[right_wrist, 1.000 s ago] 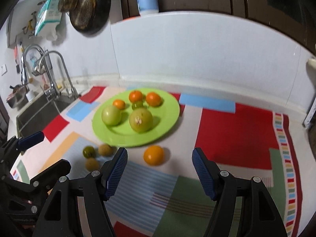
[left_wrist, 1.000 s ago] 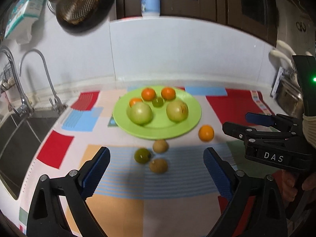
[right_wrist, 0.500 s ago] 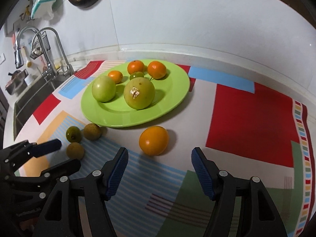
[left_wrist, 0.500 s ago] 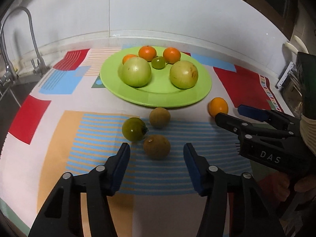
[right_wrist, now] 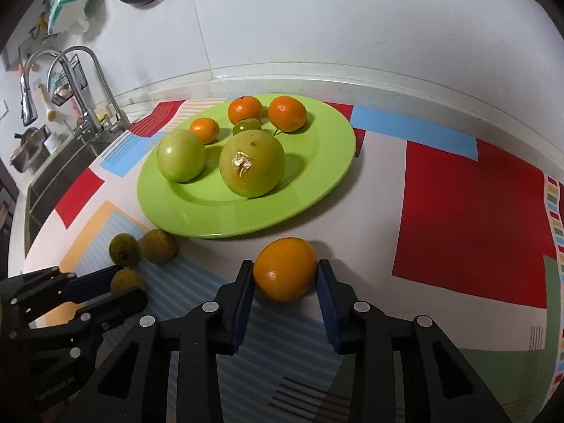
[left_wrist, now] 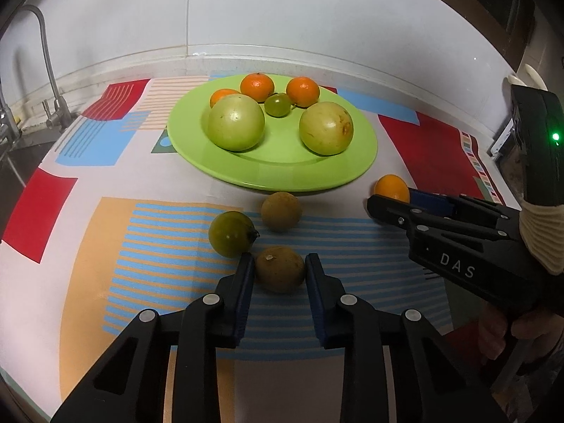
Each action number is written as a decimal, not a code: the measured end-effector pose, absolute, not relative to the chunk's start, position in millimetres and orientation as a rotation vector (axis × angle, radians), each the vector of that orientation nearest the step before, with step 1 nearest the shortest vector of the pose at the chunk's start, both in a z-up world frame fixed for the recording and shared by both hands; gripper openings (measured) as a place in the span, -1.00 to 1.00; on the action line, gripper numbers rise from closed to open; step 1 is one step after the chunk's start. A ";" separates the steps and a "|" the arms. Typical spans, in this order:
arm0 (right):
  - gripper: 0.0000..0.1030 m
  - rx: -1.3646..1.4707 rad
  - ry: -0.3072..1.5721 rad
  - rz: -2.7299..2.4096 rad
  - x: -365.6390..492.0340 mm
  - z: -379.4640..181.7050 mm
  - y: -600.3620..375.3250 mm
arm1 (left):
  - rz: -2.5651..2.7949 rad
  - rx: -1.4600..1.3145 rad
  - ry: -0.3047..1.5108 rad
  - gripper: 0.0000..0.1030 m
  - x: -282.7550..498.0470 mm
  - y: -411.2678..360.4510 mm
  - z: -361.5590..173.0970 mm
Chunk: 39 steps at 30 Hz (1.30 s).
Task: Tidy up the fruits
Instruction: 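Grasp the orange with the right gripper while the left grasps a brown round fruit, then carry the orange and the brown fruit over the green plate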
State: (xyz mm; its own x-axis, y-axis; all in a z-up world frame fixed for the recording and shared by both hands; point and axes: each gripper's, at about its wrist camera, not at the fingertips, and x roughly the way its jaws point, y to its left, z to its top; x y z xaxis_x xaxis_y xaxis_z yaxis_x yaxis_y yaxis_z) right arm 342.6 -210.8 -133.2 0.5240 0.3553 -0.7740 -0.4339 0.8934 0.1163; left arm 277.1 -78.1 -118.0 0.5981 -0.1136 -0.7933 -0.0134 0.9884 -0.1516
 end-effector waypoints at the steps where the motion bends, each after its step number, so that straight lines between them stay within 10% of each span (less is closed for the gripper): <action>1: -0.30 -0.091 0.904 0.473 341.4 -132.9 -210.9 | -0.062 -0.145 0.925 -0.43 276.0 -78.4 -117.1; 39: -0.30 0.012 0.690 0.322 252.1 -32.1 -203.5 | -0.244 0.039 0.679 -0.43 242.0 -48.6 -23.1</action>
State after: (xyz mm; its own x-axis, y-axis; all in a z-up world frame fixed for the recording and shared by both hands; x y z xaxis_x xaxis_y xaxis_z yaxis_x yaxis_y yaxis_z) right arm 252.1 -203.5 -32.1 0.7237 0.2954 -0.6237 -0.2877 0.9506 0.1163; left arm 242.0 -48.6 -23.1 0.7510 -0.2108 -0.6258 0.2362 0.9707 -0.0435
